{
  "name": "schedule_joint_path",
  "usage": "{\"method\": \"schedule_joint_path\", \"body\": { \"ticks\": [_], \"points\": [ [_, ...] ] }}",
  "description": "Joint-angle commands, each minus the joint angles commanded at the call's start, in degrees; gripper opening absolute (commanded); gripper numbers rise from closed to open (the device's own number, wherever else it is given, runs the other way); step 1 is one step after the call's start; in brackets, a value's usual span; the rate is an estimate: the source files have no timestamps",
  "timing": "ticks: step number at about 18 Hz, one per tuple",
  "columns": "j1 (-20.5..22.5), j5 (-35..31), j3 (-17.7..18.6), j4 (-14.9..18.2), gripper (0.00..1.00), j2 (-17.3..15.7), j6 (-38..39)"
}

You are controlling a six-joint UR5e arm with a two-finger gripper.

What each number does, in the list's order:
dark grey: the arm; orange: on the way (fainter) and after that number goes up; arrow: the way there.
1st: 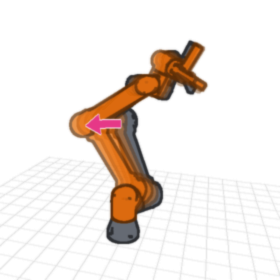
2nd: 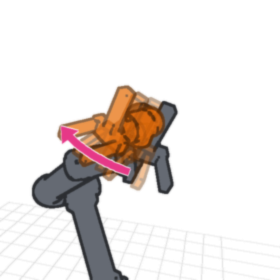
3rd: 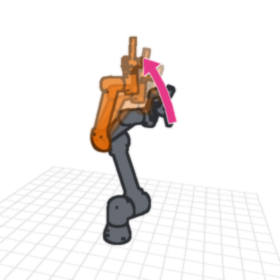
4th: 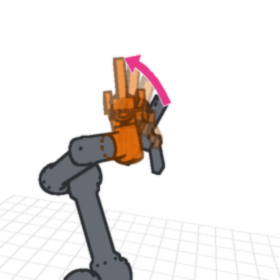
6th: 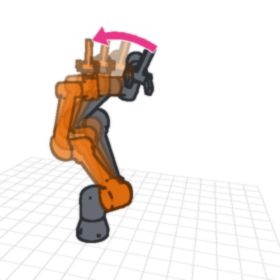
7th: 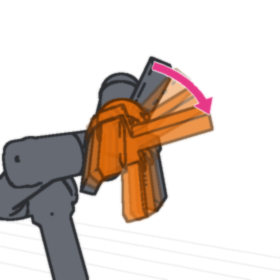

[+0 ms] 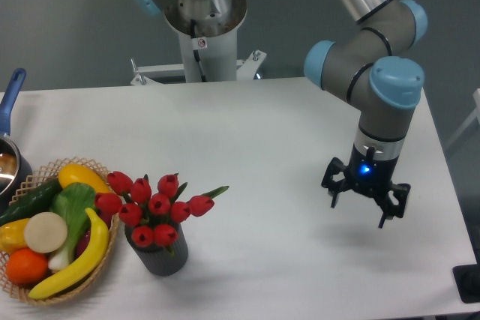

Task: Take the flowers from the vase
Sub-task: 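Move the open gripper from its start pose toward the red tulips, then lower the open gripper around the tulip stems above the grey vase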

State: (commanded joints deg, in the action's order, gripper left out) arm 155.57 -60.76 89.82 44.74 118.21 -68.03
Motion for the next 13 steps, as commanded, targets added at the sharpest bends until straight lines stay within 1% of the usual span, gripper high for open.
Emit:
{"method": "schedule_joint_path", "body": {
  "ticks": [2,3,4,5,7,9,11,13],
  "points": [
    [-0.17,8.25,0.62,0.0,1.0,0.09,1.66],
    [-0.17,12.21,1.58,0.0,1.0,0.09,1.93],
    [-0.09,17.64,3.59,0.0,1.0,0.0,1.59],
    [0.09,21.18,5.09,-0.09,1.0,-0.09,1.5],
    [0.35,28.65,7.46,0.0,1.0,-1.92,1.41],
    [0.09,33.15,9.05,-0.09,1.0,-2.72,0.8],
    [-0.7,35.26,10.37,-0.09,1.0,-2.99,-0.26],
    [-2.54,36.68,11.34,-0.09,1.0,-3.6,-0.96]
  ]
}}
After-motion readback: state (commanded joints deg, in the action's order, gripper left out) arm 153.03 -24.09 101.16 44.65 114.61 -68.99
